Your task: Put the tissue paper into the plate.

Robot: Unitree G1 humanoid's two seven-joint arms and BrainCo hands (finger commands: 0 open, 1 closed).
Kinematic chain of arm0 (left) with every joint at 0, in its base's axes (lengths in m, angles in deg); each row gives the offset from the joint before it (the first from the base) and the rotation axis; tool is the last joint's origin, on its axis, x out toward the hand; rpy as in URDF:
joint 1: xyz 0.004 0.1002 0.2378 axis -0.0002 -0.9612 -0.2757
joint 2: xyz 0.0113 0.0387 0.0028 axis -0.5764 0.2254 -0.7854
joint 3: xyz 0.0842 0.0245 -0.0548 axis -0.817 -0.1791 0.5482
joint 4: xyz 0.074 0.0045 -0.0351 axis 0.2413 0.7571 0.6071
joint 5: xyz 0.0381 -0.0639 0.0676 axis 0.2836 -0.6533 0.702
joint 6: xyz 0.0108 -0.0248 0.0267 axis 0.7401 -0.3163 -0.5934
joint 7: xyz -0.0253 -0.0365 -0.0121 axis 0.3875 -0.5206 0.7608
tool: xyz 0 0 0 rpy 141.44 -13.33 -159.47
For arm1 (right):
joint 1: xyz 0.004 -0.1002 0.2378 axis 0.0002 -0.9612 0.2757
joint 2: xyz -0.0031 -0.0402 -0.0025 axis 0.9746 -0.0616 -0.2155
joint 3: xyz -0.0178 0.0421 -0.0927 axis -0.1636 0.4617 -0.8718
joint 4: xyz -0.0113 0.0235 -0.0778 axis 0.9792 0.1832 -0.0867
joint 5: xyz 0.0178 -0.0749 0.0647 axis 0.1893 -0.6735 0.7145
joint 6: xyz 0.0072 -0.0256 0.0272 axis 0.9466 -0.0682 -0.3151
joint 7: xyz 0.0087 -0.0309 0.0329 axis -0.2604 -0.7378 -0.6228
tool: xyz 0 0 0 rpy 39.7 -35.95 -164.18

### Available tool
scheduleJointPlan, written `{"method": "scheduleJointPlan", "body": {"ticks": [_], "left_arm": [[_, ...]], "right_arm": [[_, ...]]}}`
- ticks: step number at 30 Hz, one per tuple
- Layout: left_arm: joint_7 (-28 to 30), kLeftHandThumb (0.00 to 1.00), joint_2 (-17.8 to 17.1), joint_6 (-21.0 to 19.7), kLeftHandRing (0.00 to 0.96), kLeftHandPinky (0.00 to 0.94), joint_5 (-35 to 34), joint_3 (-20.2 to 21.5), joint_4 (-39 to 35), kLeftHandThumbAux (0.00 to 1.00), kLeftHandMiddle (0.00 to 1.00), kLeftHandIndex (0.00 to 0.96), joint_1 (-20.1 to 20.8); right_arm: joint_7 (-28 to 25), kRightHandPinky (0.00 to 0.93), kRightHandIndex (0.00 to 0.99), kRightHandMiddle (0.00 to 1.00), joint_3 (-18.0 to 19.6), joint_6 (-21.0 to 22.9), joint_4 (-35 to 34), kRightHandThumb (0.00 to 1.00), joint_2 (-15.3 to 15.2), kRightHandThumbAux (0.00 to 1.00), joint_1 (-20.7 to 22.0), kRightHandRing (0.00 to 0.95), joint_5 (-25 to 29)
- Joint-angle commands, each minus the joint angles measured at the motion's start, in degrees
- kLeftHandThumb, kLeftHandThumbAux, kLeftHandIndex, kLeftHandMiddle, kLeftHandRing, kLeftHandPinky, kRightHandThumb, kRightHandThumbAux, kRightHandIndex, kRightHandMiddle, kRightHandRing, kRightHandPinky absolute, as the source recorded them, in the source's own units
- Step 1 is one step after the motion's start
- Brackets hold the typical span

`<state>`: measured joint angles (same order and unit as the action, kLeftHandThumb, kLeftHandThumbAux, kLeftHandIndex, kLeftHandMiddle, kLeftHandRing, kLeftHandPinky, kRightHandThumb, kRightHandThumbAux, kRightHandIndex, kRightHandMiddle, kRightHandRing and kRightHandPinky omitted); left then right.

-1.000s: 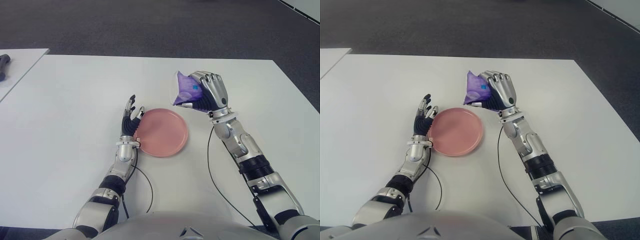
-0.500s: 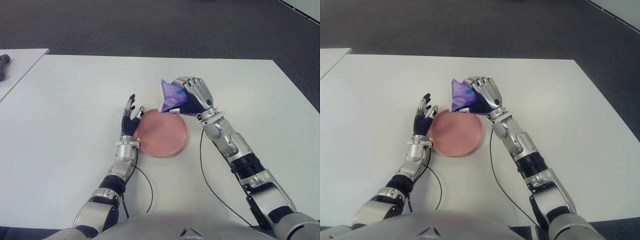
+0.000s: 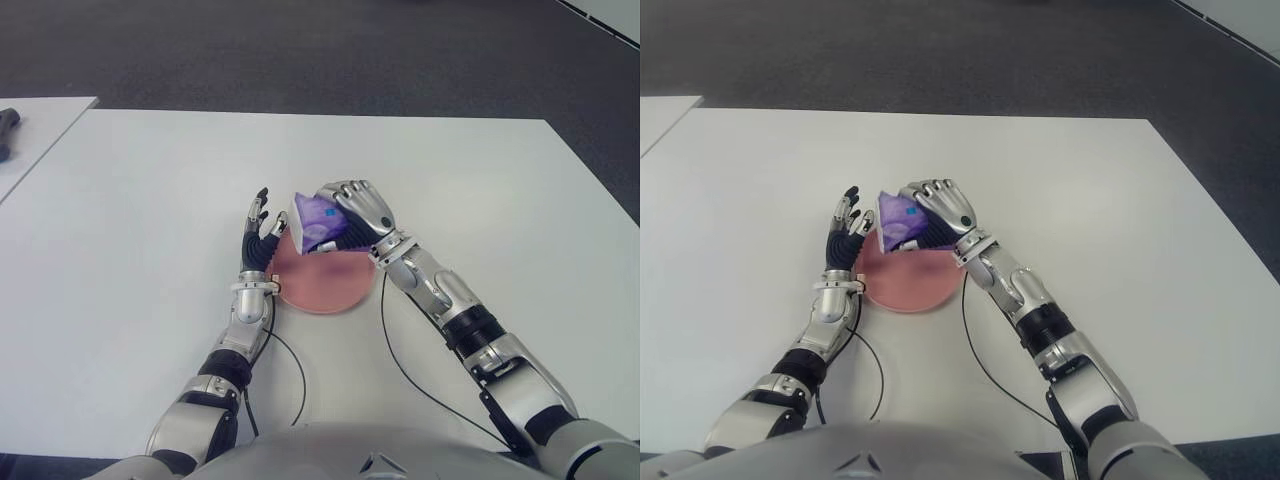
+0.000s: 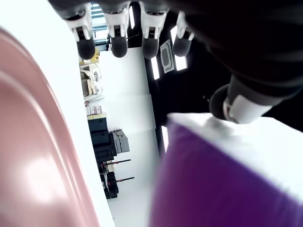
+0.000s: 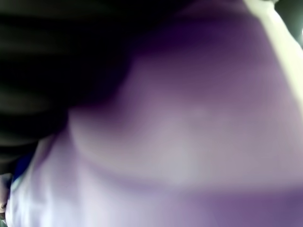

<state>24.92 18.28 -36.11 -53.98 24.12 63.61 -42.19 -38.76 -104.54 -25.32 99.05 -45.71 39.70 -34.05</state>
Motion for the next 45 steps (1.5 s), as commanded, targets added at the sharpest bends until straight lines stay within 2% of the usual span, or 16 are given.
{"method": "scheduleJointPlan", "body": {"ticks": [1, 23, 36, 42, 45], "left_arm": [[0.04, 0.000, 0.41, -0.32, 0.000, 0.000, 0.03, 0.03, 3.73, 0.454, 0.000, 0.000, -5.54], [-0.22, 0.000, 0.45, -0.02, 0.000, 0.000, -0.26, 0.01, 3.80, 0.475, 0.000, 0.000, -5.33], [-1.56, 0.000, 0.53, 0.73, 0.000, 0.000, -0.08, 0.14, 4.07, 0.497, 0.000, 0.000, -5.28], [-1.61, 0.000, 0.56, 0.89, 0.000, 0.000, -0.11, 0.18, 4.03, 0.491, 0.000, 0.000, -5.35], [-1.43, 0.000, 0.60, 0.61, 0.000, 0.000, -0.23, 0.22, 3.85, 0.488, 0.000, 0.000, -5.44]], "right_arm": [[0.40, 0.798, 0.397, 0.538, -2.30, -1.71, 2.91, 0.854, 0.01, 0.678, 0.76, 0.821, -1.37], [-0.07, 0.827, 0.396, 0.536, -5.93, -1.81, 7.63, 0.855, 0.70, 0.678, 1.04, 0.834, -2.01], [-1.70, 0.821, 0.395, 0.535, -6.26, -0.86, 7.67, 0.854, 0.96, 0.679, 0.81, 0.826, -1.22], [-3.85, 0.799, 0.398, 0.541, -5.74, 0.18, 6.14, 0.853, 0.56, 0.678, 0.41, 0.814, -0.58], [-5.71, 0.735, 0.402, 0.560, -5.17, -0.16, 5.00, 0.851, -0.15, 0.676, -0.03, 0.779, 0.62]]}}
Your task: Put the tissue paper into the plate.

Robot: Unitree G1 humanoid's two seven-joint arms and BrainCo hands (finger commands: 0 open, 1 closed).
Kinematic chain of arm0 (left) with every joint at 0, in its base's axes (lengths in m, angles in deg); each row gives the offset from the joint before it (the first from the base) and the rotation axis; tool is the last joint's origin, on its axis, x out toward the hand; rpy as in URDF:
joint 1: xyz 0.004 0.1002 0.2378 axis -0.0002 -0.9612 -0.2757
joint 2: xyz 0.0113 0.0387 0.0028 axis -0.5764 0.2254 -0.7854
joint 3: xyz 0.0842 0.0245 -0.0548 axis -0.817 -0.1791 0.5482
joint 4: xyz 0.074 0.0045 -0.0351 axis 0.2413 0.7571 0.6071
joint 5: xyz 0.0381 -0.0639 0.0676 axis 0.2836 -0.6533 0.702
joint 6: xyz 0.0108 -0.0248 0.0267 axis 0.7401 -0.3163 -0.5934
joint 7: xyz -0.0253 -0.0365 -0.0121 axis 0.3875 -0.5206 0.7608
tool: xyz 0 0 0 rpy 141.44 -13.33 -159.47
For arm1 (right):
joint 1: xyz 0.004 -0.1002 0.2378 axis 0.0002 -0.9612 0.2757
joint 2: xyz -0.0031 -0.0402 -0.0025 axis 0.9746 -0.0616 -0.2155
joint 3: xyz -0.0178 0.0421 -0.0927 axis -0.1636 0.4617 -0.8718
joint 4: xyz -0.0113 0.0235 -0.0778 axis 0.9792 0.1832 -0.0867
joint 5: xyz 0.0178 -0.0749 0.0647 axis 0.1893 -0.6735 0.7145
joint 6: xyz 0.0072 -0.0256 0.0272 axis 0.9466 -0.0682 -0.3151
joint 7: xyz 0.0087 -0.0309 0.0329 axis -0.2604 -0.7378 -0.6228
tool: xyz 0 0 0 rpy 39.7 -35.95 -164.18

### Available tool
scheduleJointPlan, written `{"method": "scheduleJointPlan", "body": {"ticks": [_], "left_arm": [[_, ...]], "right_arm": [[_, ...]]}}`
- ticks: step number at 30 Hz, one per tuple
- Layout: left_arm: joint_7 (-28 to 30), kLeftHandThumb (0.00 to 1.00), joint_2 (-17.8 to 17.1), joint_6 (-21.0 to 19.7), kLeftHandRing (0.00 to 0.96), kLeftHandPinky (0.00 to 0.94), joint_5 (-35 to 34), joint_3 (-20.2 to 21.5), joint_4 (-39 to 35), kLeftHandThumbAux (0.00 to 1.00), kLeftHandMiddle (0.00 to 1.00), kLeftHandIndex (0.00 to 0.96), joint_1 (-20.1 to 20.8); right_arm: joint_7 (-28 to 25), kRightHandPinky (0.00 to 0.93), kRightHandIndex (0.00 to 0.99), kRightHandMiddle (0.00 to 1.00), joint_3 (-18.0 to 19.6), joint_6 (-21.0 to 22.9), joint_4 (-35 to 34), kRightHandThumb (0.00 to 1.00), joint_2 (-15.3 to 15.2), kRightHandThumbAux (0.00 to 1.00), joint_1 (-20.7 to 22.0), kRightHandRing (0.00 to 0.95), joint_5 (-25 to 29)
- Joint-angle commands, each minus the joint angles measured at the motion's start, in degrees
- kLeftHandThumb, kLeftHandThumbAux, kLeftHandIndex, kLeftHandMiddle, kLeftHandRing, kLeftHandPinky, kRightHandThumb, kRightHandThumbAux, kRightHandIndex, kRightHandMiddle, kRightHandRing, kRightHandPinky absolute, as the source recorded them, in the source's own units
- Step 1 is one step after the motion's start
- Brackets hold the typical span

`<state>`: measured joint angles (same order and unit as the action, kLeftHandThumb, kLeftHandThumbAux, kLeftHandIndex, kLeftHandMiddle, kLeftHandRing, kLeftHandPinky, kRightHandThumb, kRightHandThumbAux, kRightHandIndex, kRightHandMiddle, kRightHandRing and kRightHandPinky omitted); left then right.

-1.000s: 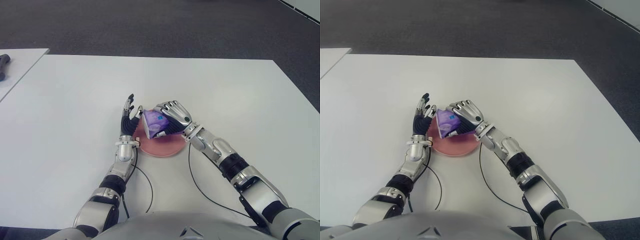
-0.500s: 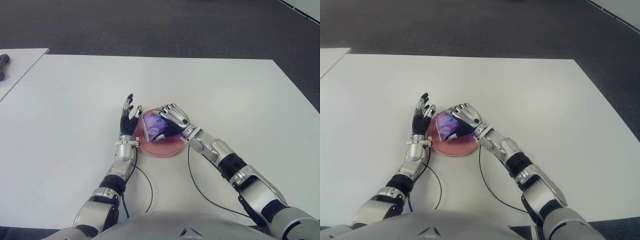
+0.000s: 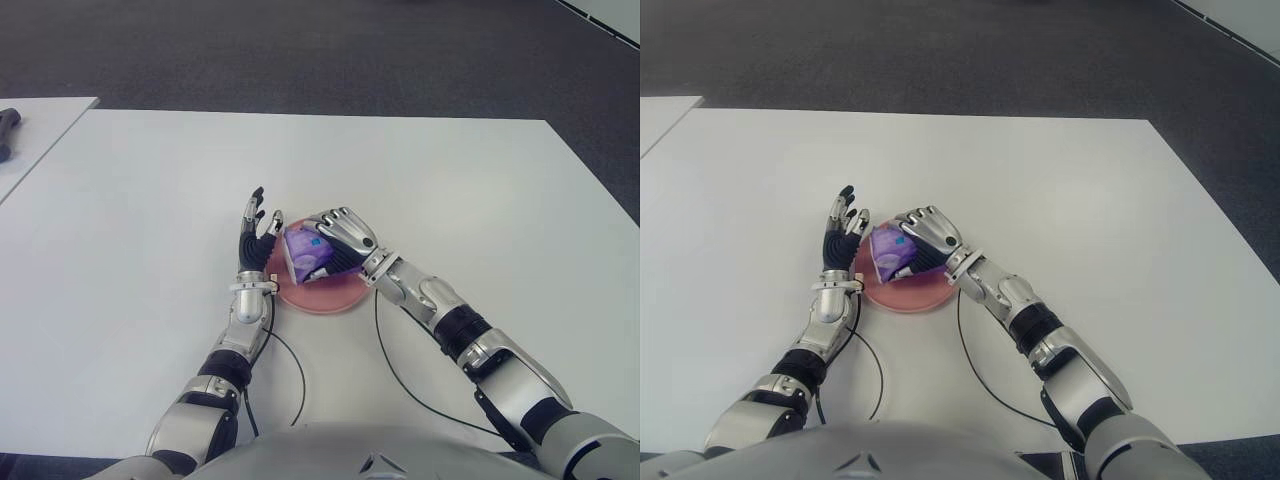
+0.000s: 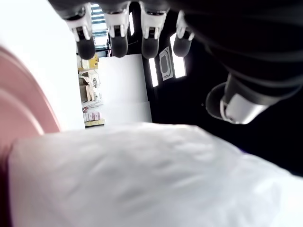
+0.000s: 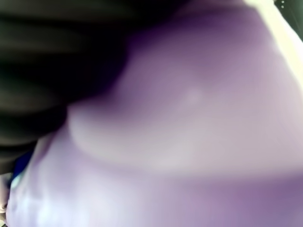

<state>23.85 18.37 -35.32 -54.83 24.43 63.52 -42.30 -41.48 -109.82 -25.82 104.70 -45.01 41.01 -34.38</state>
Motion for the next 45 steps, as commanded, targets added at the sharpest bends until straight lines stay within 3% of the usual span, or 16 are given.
{"method": "scheduleJointPlan", "body": {"ticks": [1, 5, 6, 7, 9, 11, 14, 18, 28, 45], "left_arm": [[-0.25, 0.000, 0.50, -0.32, 0.000, 0.000, 0.57, -0.08, 3.84, 0.487, 0.000, 0.000, -5.37], [0.04, 0.000, 0.42, -0.64, 0.000, 0.000, 0.45, -0.07, 3.63, 0.487, 0.000, 0.000, -5.47], [-0.07, 0.000, 0.36, -0.74, 0.000, 0.000, 0.60, -0.13, 3.46, 0.487, 0.000, 0.000, -5.58], [-0.17, 0.000, 0.32, -0.81, 0.000, 0.000, 0.72, -0.17, 3.35, 0.490, 0.000, 0.000, -5.66], [-0.27, 0.000, 0.25, -0.95, 0.000, 0.000, 0.88, -0.22, 3.16, 0.494, 0.000, 0.000, -5.76], [-0.30, 0.000, 0.19, -1.05, 0.000, 0.000, 0.95, -0.25, 3.08, 0.497, 0.000, 0.000, -5.79], [-0.38, 0.000, 0.11, -1.14, 0.000, 0.000, 1.08, -0.28, 3.04, 0.500, 0.000, 0.000, -5.79], [-0.59, 0.000, -0.20, -1.08, 0.000, 0.000, 1.66, -0.56, 3.21, 0.503, 0.000, 0.000, -5.68], [-0.65, 0.000, -0.54, -1.06, 0.000, 0.000, 2.01, -0.86, 3.33, 0.496, 0.000, 0.000, -5.60], [-0.42, 0.000, -0.74, -1.13, 0.000, 0.000, 1.84, -0.69, 3.50, 0.479, 0.000, 0.000, -5.52]], "right_arm": [[-3.77, 0.715, 0.403, 0.564, 0.33, -0.27, -0.95, 0.850, -1.16, 0.676, -1.45, 0.769, 1.70], [-6.98, 0.602, 0.393, 0.558, 0.86, -1.99, -1.56, 0.840, -1.79, 0.678, -1.65, 0.679, 4.21], [-11.17, 0.568, 0.389, 0.553, 0.92, -2.44, -2.54, 0.836, -2.81, 0.679, -1.59, 0.645, 5.97], [-14.26, 0.421, 0.311, 0.423, 0.98, -2.72, -3.31, 0.666, -3.55, 0.610, -1.56, 0.470, 7.20], [-20.96, 0.270, 0.218, 0.288, 1.03, -2.65, -5.33, 0.486, -5.09, 0.546, -1.50, 0.297, 9.72], [-26.77, 0.139, 0.126, 0.174, 0.90, -1.98, -7.19, 0.335, -6.25, 0.495, -1.35, 0.161, 11.74], [-32.38, 0.051, 0.053, 0.086, 0.85, -1.34, -9.06, 0.228, -7.37, 0.453, -1.20, 0.066, 13.77], [-41.38, 0.013, 0.013, 0.023, 1.42, -1.69, -11.27, 0.143, -9.45, 0.392, -1.11, 0.017, 19.37], [-52.26, 0.000, 0.000, 0.000, 2.86, -2.89, -12.07, 0.054, -10.42, 0.325, -0.42, 0.000, 26.60], [-59.76, 0.000, 0.000, 0.000, 5.28, -1.15, -12.20, 0.037, -10.08, 0.300, -0.88, 0.000, 30.44]]}}
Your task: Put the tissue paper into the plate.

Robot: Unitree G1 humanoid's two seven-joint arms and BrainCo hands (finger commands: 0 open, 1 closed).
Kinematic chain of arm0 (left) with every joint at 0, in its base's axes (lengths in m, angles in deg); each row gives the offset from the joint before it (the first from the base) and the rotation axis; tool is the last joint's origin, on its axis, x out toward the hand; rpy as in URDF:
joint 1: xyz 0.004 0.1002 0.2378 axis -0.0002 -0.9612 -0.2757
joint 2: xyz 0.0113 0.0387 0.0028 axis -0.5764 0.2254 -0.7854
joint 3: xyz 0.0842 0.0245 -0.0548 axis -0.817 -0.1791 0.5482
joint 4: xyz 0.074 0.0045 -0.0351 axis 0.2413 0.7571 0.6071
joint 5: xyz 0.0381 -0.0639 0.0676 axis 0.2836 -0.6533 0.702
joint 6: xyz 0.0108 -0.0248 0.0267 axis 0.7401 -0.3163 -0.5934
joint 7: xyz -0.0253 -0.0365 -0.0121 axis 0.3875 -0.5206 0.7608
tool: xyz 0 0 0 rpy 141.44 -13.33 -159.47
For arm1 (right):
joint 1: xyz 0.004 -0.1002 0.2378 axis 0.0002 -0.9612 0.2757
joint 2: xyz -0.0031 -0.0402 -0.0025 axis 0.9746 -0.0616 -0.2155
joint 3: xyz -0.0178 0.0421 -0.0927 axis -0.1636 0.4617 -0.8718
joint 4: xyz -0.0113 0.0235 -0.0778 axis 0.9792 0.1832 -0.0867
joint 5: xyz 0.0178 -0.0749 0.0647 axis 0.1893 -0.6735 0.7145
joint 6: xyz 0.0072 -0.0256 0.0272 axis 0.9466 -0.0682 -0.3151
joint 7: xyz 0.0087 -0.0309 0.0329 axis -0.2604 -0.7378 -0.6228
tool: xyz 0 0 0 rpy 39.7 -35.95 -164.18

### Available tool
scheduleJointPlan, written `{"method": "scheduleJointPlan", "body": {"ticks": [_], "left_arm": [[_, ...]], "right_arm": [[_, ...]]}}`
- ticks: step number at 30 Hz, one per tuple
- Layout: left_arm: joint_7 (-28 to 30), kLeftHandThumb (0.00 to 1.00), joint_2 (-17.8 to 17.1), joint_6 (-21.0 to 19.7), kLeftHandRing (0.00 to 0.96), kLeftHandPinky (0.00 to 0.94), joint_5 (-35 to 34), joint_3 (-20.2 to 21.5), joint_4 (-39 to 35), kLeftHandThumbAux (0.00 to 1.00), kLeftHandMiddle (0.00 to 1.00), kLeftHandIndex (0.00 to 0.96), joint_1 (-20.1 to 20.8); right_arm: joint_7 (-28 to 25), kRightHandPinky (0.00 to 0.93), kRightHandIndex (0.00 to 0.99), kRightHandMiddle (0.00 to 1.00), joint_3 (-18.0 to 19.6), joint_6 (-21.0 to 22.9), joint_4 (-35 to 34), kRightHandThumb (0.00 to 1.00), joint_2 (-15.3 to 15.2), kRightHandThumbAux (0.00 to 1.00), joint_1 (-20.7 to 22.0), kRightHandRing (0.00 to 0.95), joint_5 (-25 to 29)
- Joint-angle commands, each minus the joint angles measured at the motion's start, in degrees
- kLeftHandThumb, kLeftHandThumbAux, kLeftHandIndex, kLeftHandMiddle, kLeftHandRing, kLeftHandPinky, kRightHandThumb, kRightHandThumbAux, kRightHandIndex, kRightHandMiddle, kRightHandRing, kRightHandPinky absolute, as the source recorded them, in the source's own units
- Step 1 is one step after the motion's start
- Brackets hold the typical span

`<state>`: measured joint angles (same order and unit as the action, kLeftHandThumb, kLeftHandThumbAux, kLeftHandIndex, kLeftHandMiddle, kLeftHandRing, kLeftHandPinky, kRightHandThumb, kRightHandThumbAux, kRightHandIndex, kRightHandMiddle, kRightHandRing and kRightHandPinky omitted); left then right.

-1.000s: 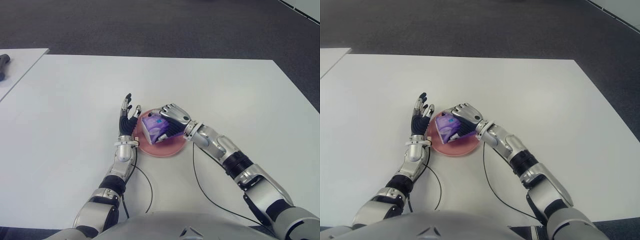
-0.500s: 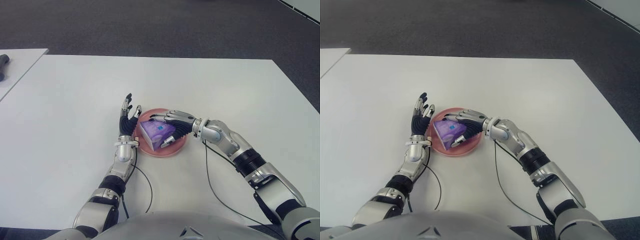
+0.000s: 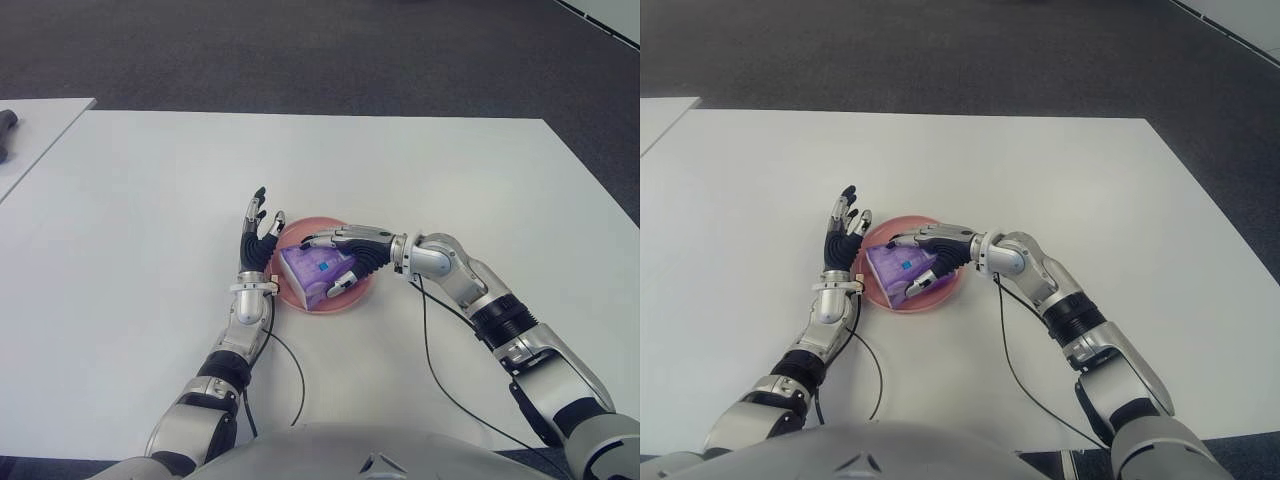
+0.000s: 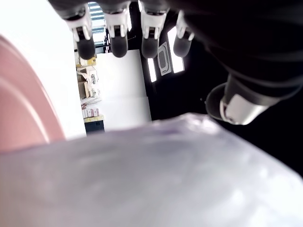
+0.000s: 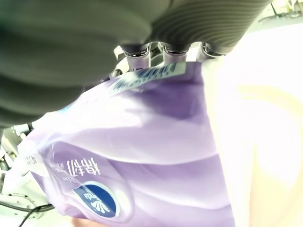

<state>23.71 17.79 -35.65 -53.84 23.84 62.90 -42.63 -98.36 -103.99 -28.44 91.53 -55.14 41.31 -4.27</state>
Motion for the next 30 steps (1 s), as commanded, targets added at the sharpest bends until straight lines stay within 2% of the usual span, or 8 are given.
{"method": "scheduleJointPlan", "body": {"ticks": [1, 12, 16, 19, 22, 26, 29, 30], "left_arm": [[-0.34, 0.000, -0.15, -0.82, 0.000, 0.000, 0.86, -0.10, 4.09, 0.478, 0.000, 0.000, -5.22], [-0.27, 0.000, -0.21, -1.25, 0.000, 0.000, 0.88, -0.08, 3.83, 0.479, 0.000, 0.000, -5.29], [0.32, 0.000, -0.23, -1.22, 0.000, 0.000, 0.50, -0.04, 3.74, 0.473, 0.000, 0.000, -5.32], [0.70, 0.000, -0.17, -1.23, 0.000, 0.000, 0.20, 0.01, 3.63, 0.469, 0.000, 0.000, -5.38], [0.90, 0.000, -0.19, -1.36, 0.000, 0.000, 0.08, 0.02, 3.59, 0.463, 0.000, 0.000, -5.37], [1.24, 0.000, -0.25, -1.40, 0.000, 0.000, -0.06, 0.06, 3.62, 0.460, 0.000, 0.000, -5.32], [1.77, 0.000, -0.35, -1.27, 0.000, 0.000, -0.33, 0.14, 3.84, 0.460, 0.000, 0.000, -5.19], [1.92, 0.000, -0.41, -1.07, 0.000, 0.000, -0.38, 0.18, 3.91, 0.461, 0.000, 0.000, -5.16]], "right_arm": [[-3.32, 0.000, 0.000, 0.000, -0.40, 1.85, 0.90, 0.038, 0.02, 0.300, -1.17, 0.000, 0.56], [-6.16, 0.000, 0.000, 0.000, 1.13, 4.11, 0.84, 0.045, -0.23, 0.298, -1.16, 0.000, 2.16], [-7.50, 0.000, 0.000, 0.000, 3.03, 5.06, 1.09, 0.057, -0.42, 0.296, -0.41, 0.000, 4.92], [-8.89, 0.000, 0.000, 0.000, 6.04, 6.73, 1.22, 0.065, -0.76, 0.301, 1.23, 0.000, 8.62], [-11.04, 0.000, 0.000, 0.000, 9.39, 10.29, 2.08, 0.070, -0.63, 0.307, 3.53, 0.000, 12.96], [-11.79, 0.000, 0.000, 0.000, 11.40, 13.48, 1.82, 0.072, 0.09, 0.306, 3.55, 0.000, 15.10], [-11.90, 0.000, 0.000, 0.000, 15.56, 18.23, 0.18, 0.076, 0.51, 0.311, 3.50, 0.000, 19.77], [-11.03, 0.000, 0.000, 0.000, 18.03, 19.97, -0.20, 0.079, 1.27, 0.315, 3.33, 0.000, 22.52]]}}
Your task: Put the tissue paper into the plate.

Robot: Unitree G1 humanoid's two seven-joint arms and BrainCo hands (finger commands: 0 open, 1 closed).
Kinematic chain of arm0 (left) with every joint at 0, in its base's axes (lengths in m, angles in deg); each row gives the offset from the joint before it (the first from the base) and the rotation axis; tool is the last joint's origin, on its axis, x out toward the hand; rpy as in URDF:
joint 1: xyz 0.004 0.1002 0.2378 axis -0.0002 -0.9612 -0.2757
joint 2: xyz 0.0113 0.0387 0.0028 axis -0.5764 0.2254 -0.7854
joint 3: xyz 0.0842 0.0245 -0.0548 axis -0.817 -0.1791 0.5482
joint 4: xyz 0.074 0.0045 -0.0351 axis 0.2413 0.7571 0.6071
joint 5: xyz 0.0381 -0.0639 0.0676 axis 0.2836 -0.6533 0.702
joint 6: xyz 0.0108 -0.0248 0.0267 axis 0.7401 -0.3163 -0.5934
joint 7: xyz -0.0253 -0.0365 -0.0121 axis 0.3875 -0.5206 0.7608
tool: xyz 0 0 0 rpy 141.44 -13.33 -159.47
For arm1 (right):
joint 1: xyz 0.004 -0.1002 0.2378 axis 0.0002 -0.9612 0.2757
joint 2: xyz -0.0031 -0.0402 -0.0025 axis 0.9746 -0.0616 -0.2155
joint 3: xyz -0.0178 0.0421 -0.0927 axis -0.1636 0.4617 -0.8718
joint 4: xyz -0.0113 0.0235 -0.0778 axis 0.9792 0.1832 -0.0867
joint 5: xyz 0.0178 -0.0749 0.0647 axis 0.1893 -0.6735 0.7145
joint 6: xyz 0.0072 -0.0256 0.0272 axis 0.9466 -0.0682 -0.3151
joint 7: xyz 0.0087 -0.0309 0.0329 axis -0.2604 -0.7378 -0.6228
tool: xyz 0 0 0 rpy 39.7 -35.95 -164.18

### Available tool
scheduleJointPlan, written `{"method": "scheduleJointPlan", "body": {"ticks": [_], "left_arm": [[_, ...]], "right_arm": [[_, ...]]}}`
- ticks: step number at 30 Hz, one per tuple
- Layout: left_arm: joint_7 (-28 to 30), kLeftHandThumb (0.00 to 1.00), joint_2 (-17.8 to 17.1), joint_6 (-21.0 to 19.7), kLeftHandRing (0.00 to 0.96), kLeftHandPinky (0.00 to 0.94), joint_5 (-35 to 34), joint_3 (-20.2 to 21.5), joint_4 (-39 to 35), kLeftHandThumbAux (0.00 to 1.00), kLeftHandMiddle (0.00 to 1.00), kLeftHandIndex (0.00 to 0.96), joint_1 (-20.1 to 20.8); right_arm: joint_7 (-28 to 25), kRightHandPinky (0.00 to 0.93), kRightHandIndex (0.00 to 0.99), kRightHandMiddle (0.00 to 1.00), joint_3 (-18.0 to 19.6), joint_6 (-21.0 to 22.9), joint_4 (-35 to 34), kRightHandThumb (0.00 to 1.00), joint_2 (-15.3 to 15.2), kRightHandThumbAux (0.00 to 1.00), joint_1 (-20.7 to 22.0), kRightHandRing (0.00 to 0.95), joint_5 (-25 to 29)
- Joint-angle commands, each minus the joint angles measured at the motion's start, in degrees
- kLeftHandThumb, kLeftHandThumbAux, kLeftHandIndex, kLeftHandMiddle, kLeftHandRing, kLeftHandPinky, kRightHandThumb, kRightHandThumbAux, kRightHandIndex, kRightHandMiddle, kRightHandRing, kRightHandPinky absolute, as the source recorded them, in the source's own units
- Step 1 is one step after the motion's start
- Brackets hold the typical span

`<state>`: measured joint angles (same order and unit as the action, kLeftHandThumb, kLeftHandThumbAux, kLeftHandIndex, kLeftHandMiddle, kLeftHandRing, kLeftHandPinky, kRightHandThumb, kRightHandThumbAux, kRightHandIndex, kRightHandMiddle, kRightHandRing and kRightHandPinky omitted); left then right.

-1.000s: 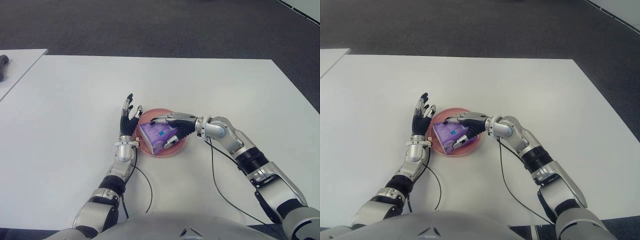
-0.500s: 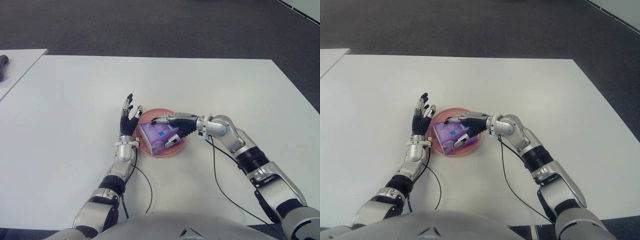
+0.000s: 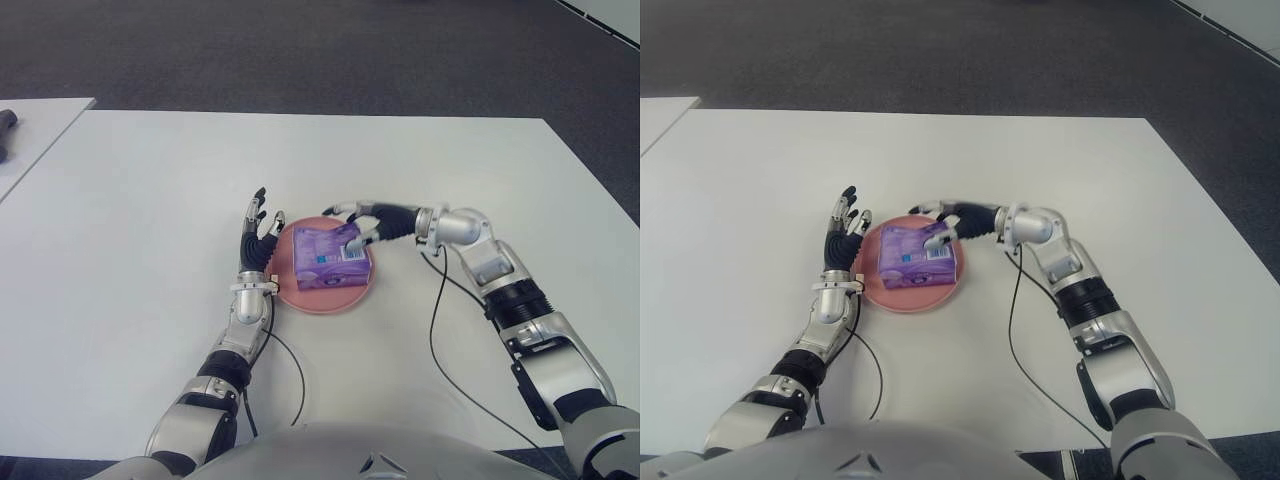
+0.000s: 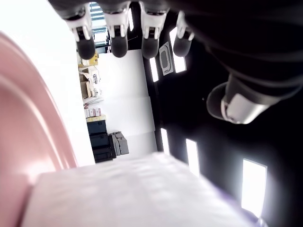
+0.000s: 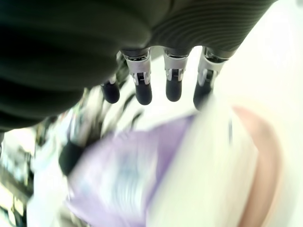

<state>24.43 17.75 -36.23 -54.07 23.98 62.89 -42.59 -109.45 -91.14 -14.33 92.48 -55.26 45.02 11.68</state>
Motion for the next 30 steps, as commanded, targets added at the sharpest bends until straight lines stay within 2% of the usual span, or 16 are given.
{"method": "scheduleJointPlan", "body": {"ticks": [1, 5, 8, 12, 14, 19, 22, 30], "left_arm": [[1.31, 0.000, -0.40, -0.37, 0.000, 0.000, -0.18, 0.06, 3.95, 0.463, 0.000, 0.000, -5.20], [1.76, 0.000, -0.54, 0.26, 0.000, 0.000, -0.43, 0.12, 4.02, 0.468, 0.000, 0.000, -5.25], [1.92, 0.000, -0.62, 0.56, 0.000, 0.000, -0.53, 0.12, 4.12, 0.468, 0.000, 0.000, -5.25], [1.85, 0.000, -0.78, 0.64, 0.000, 0.000, -0.39, 0.00, 4.26, 0.467, 0.000, 0.000, -5.25], [1.90, 0.000, -0.82, 0.56, 0.000, 0.000, -0.39, 0.00, 4.38, 0.463, 0.000, 0.000, -5.20], [2.56, 0.000, -0.80, 0.34, 0.000, 0.000, -0.85, 0.11, 4.34, 0.455, 0.000, 0.000, -5.18], [2.83, 0.000, -0.76, 0.21, 0.000, 0.000, -1.10, 0.24, 4.32, 0.452, 0.000, 0.000, -5.16], [2.99, 0.000, -0.66, -0.02, 0.000, 0.000, -1.51, 0.52, 4.31, 0.452, 0.000, 0.000, -5.12]], "right_arm": [[0.69, 0.000, 0.000, 0.000, 6.76, 6.97, -1.41, 0.083, 1.94, 0.324, -0.54, 0.000, 8.32], [5.23, 0.000, 0.000, 0.000, 12.72, 8.41, -0.70, 0.091, 5.92, 0.356, -2.19, 0.000, 14.26], [7.13, 0.000, 0.000, 0.000, 14.90, 8.04, 0.21, 0.103, 7.80, 0.407, -2.81, 0.000, 16.43], [10.54, 0.000, 0.000, 0.000, 22.91, 5.20, 5.33, 0.094, 14.03, 0.478, -4.55, 0.000, 25.32], [11.61, 0.000, 0.000, 0.000, 25.12, 5.46, 5.66, 0.071, 15.99, 0.506, -4.65, 0.000, 28.16], [11.15, 0.000, 0.000, 0.000, 29.03, 7.35, 6.66, 0.024, 17.89, 0.539, -5.78, 0.000, 33.55], [9.65, 0.000, 0.000, 0.000, 31.21, 6.95, 8.95, 0.009, 18.91, 0.545, -8.26, 0.000, 36.17], [10.63, 0.000, 0.000, 0.000, 33.72, 6.57, 12.77, 0.005, 21.20, 0.532, -9.41, 0.000, 37.43]]}}
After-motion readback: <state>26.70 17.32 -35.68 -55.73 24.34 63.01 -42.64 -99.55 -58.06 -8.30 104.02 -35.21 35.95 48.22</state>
